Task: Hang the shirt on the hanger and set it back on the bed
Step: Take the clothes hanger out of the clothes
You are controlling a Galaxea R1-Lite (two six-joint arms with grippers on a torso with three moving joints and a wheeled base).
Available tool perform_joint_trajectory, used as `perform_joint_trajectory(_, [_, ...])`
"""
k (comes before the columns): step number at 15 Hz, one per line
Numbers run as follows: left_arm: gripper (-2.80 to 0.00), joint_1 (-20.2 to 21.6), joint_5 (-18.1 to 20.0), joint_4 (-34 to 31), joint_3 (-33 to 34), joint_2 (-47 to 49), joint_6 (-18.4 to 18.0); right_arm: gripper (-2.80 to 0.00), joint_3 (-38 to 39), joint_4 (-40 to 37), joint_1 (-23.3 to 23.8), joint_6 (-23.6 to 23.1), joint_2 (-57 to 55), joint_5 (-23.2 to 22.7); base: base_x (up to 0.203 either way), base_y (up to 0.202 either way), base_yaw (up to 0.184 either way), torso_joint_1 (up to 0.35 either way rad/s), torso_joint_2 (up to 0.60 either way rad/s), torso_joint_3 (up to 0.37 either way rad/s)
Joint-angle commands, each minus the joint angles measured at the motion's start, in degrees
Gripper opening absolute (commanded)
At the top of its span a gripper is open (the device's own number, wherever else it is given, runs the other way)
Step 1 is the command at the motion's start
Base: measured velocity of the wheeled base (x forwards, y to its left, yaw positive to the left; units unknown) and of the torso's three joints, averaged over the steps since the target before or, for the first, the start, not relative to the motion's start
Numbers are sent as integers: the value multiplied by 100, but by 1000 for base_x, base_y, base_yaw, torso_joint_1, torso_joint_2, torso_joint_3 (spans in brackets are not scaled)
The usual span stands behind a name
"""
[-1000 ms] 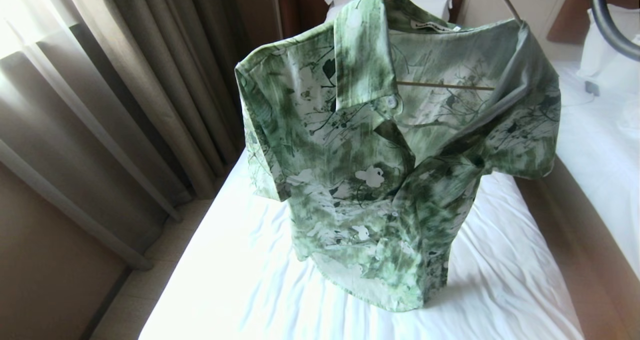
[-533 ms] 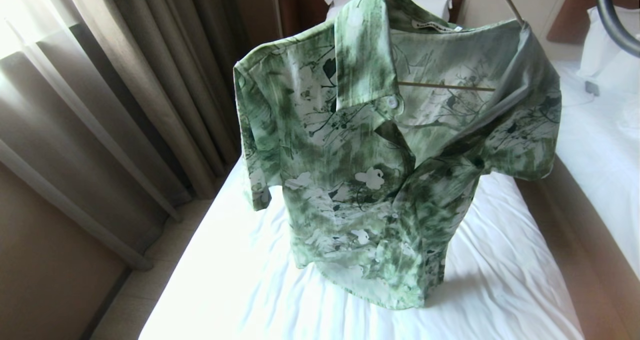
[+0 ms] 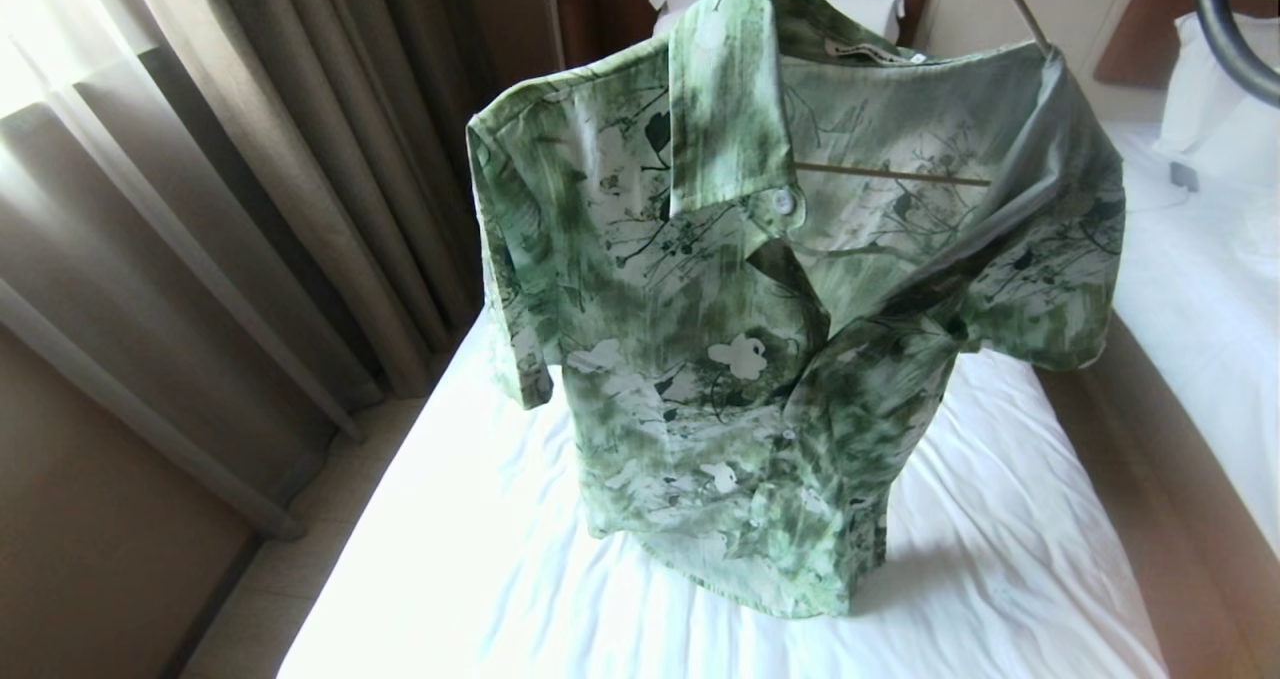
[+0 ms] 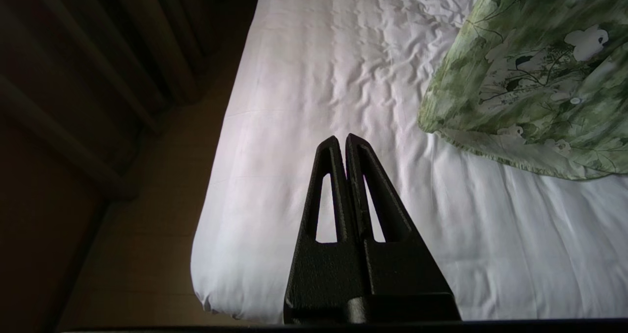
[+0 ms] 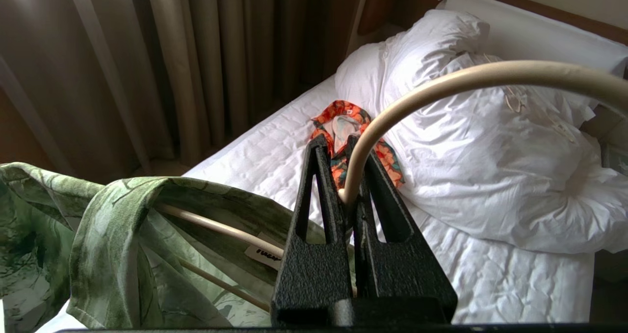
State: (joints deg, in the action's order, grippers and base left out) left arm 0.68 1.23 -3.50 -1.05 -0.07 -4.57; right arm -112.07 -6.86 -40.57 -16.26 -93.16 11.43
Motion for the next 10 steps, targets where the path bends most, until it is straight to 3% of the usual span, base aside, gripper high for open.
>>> perform_joint_trajectory(1, [-280,2,0,-2,-1,7,6,-280,1,-8,-4,-17,-13,12,0,0,0,0,0,0])
perform_joint_trajectory(8, [-280,2,10,-2,-60,-1,81,-280,10,-25,26,157,-24,17,0,0,0,0,0,0])
perform_joint_trajectory(10, [-280,-22,176,-55,-590,64,298,-280,44,-42,31,369,-36,9,0,0,0,0,0,0])
